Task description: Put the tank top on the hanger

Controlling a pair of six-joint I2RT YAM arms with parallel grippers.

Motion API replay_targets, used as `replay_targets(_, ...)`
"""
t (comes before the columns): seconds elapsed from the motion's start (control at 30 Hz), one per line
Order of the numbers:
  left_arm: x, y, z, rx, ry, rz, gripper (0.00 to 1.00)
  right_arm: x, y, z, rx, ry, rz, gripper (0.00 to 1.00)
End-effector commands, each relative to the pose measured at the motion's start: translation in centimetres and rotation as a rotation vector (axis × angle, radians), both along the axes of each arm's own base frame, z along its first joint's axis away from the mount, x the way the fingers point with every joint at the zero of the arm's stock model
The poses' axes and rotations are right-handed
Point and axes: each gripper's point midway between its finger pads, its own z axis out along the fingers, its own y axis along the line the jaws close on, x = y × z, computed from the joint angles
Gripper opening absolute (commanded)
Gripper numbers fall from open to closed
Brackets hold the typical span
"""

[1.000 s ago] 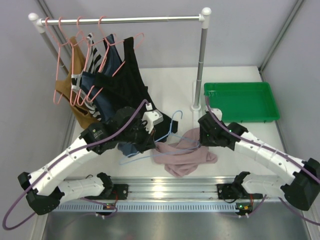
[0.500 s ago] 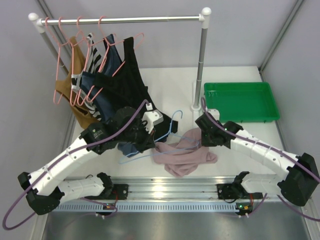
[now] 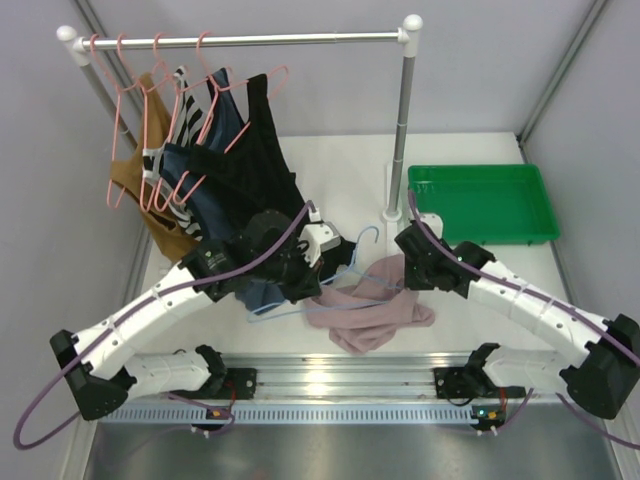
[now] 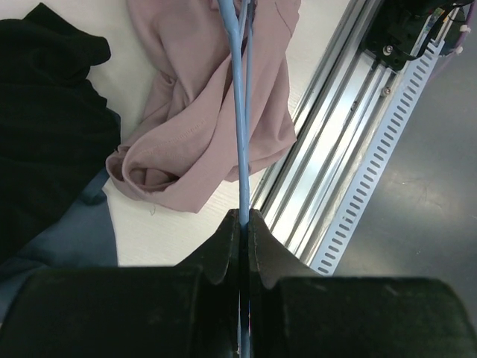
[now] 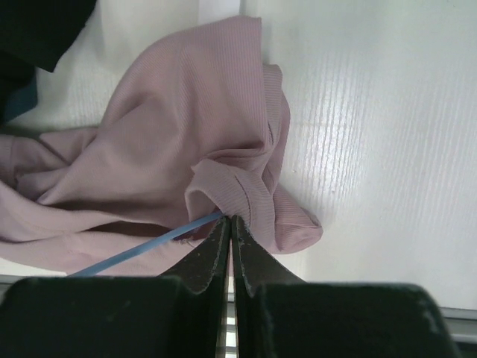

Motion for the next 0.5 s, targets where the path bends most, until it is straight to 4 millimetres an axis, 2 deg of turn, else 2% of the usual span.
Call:
replay_targets(0.0,0.6,-1.7,0.7,-0.068,-0.048,-0.058,0.0,0.7,0.8,3.5,0.062,-0.079,0.011,0.0)
replay_targets(0.17,1.8,-3.5,1.0,-0.147,-0.137,-0.099,0.0,0.7,1.7,4.8,0.092,-0.097,0.039,0.0)
replay_targets(0.27,1.8,-4.3,-0.1,-0.171,-0.144,-0.145,0.0,0.7,2.2,5.7,0.102,-0.111,0.052,0.0)
replay_targets(0.33,2.4,-5.4,0.0,-0.217,-0.173,-0.163,0.0,0.7,2.4,6.2,0.109,-0.12,0.059,0.0)
replay_targets(0.37,2.3,-5.4,-1.1,-0.217,-0.164,-0.17,0.0,0.7,2.4,6.5,0.112,-0.125,0.063,0.0)
replay_targets(0.4,2.7,-6.1,-0.3,-0.27,-0.197,-0.18,0.0,0.7,2.5,6.6,0.114,-0.128,0.066,0.0)
replay_targets(0.43,2.8,-6.2,-0.6,-0.286,-0.192,-0.184,0.0,0.6,2.4,6.8,0.117,-0.132,0.065,0.0)
replay_targets(0.47,2.8,-6.2,-1.6,-0.289,-0.179,-0.184,0.0,0.6,2.4,6.8,0.116,-0.133,0.066,0.0)
